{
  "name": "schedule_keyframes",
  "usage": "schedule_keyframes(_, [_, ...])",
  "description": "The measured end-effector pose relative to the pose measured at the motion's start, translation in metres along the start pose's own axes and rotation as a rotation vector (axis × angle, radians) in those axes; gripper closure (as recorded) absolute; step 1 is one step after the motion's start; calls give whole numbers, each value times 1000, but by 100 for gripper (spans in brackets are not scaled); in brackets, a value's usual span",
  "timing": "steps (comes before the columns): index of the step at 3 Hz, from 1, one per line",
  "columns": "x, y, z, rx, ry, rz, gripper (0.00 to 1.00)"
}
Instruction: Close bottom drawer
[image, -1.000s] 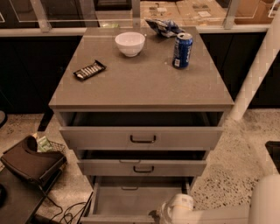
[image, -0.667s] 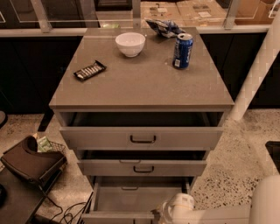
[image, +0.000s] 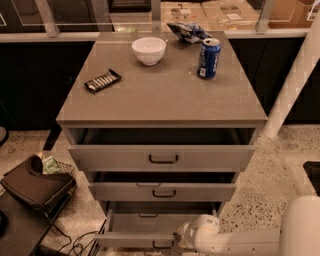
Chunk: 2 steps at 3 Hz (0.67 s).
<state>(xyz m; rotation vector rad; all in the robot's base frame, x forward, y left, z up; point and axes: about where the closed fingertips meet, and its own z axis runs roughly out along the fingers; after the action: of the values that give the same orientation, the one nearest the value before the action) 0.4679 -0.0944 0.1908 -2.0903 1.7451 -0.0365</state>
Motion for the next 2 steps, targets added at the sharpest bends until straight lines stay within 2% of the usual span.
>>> schedule_keyframes(1, [0,-26,6,33,-17,-15,100])
schedule_keyframes(2, [0,-26,6,33,-17,-15,100])
